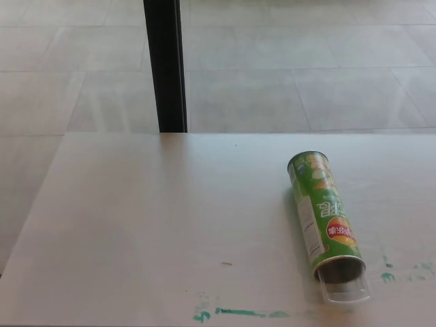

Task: Use the finger on the right hand of the robot to pull out the chips tray kept inside a container in the middle of the desk

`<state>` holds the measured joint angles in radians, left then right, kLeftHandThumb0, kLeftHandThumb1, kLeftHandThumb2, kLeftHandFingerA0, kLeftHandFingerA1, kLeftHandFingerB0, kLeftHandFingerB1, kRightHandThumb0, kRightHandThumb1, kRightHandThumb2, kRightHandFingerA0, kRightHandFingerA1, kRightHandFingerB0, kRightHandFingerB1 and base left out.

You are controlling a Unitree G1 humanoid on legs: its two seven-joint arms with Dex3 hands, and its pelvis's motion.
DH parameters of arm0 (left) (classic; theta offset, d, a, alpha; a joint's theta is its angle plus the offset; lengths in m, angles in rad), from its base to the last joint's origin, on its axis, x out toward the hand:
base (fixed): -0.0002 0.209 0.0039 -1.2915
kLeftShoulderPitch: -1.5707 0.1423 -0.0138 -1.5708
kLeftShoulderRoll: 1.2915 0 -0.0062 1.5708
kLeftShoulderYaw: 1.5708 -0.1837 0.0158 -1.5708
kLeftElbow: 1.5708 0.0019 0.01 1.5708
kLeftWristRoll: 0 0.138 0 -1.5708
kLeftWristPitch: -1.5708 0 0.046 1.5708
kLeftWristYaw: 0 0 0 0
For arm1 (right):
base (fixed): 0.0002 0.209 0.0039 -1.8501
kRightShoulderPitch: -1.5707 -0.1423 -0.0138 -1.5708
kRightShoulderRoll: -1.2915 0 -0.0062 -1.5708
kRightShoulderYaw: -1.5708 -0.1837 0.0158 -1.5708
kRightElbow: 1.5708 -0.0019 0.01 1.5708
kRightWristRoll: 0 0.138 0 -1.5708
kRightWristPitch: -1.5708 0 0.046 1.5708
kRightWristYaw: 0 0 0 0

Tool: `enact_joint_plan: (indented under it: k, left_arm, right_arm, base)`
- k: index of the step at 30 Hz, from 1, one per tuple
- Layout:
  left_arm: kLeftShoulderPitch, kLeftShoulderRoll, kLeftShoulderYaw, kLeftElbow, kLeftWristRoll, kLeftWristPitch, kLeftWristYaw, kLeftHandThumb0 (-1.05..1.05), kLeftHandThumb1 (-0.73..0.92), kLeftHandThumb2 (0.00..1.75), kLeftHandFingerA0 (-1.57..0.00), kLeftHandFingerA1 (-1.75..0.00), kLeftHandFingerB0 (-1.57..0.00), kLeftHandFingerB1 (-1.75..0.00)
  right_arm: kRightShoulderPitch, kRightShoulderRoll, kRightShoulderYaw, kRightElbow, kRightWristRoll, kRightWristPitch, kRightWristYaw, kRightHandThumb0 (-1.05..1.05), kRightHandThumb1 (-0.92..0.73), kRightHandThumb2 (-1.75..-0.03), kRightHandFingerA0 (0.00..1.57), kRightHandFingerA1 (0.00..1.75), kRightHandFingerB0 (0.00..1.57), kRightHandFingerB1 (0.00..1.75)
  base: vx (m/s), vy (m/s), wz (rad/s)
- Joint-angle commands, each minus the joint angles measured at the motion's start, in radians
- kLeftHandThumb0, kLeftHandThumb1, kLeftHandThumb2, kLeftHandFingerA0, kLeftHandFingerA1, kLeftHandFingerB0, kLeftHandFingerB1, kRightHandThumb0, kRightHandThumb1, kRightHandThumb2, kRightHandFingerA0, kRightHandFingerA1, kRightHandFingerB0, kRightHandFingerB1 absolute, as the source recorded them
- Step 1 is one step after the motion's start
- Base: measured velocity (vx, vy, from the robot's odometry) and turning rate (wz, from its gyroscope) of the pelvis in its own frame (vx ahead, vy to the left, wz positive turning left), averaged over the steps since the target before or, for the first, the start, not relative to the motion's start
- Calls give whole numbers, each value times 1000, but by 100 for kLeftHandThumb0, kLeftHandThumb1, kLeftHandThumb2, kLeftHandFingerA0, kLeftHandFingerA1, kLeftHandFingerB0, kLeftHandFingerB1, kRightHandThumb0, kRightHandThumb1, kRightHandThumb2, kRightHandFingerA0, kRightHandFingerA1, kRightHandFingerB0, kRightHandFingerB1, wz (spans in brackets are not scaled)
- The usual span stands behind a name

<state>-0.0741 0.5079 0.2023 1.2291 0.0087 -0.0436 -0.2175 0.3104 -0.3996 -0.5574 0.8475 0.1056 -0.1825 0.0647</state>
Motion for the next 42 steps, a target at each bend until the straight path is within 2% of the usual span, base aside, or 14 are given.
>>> enact_joint_plan:
  k: [1, 2, 7, 8, 9, 10, 15, 19, 24, 29, 36, 39, 40, 42]
  left_arm:
    - [-9, 23, 17, 24, -21, -17, -51, -50, 70, 61, -63, -67, -57, -55]
    - [-8, 23, 19, 25, -21, -18, -55, -50, 70, 61, -63, -68, -58, -57]
    - [-15, 21, 20, 39, -18, -21, -54, -50, 70, 61, -65, -68, -62, -58]
    - [-10, 23, 16, 37, -14, -28, -54, -50, 71, 61, -65, -66, -61, -57]
    - [-8, 24, 11, 35, -10, -32, -53, -50, 72, 61, -64, -66, -60, -56]
    - [-9, 24, 15, 37, -15, -26, -54, -50, 71, 61, -63, -66, -58, -55]
    - [-14, 23, 20, 38, -21, -16, -59, -50, 71, 61, -62, -67, -59, -58]
    - [-15, 23, 13, 39, -14, -23, -48, -48, 72, 61, -65, -67, -61, -58]
    - [-17, 23, 11, 40, -13, -16, -49, -49, 71, 61, -64, -66, -58, -56]
    - [-15, 23, 11, 35, -15, -17, -54, -49, 72, 61, -62, -64, -57, -55]
    - [-12, 23, 13, 33, -18, -22, -63, -49, 72, 61, -61, -63, -59, -58]
    - [-15, 22, 10, 38, -14, -22, -57, -48, 74, 62, -61, -62, -56, -54]
    - [-18, 22, 25, 40, -29, -13, -58, -48, 72, 61, -63, -67, -60, -60]
    - [-18, 22, 22, 39, -25, -13, -52, -49, 71, 61, -65, -66, -61, -57]
  right_arm:
    - [5, -25, -13, 11, 38, -69, 25, -15, -63, -58, 71, 76, 44, 47]
    - [4, -25, -27, 11, 57, -76, 33, -15, -64, -58, 70, 88, 41, 46]
    - [22, -10, -129, -153, 153, -61, 19, -15, -66, -59, 68, 100, 39, 43]
    - [21, -5, -149, -191, 167, -45, 12, -21, -63, -66, 69, 102, 36, 46]
    - [17, -5, -175, -230, 193, -36, 19, -13, -67, -59, 66, 108, 34, 42]
    - [-4, -19, -202, -258, 199, -61, 6, -12, -66, -59, 76, 103, 34, 43]
    - [-31, -40, -243, -440, 196, -37, -5, -15, -63, -58, 77, 99, 33, 39]
    - [-58, -38, -245, -682, 221, 20, -15, -11, -63, -58, 73, 113, 35, 38]
    - [-56, -29, -194, -979, 249, 116, -4, -11, -62, -58, 73, 124, 38, 38]
    - [-77, -15, -123, -1059, 242, 85, 39, -3, -63, -58, 74, 134, 36, 38]
    - [-38, -54, 6, -1222, 190, 161, 94, 1, -66, -57, 76, 140, 29, 40]
    - [-30, -85, 85, -1248, 75, 130, 113, 6, -61, -56, 83, 136, 34, 43]
    - [-38, -97, 124, -1253, 61, 122, 130, 6, -59, -59, 86, 131, 35, 45]
    - [-29, -110, 159, -1269, 30, 124, 133, 2, -57, -61, 83, 137, 35, 43]
  base:
    - [0, 0, 0]
    - [0, 0, 0]
    - [0, 0, 0]
    - [0, 0, 0]
    - [0, 0, 0]
    - [0, 0, 0]
    - [0, 0, 0]
    - [0, 0, 0]
    - [0, 0, 0]
    - [0, 0, 0]
    - [0, 0, 0]
    - [0, 0, 0]
    - [0, 0, 0]
    - [0, 0, 0]
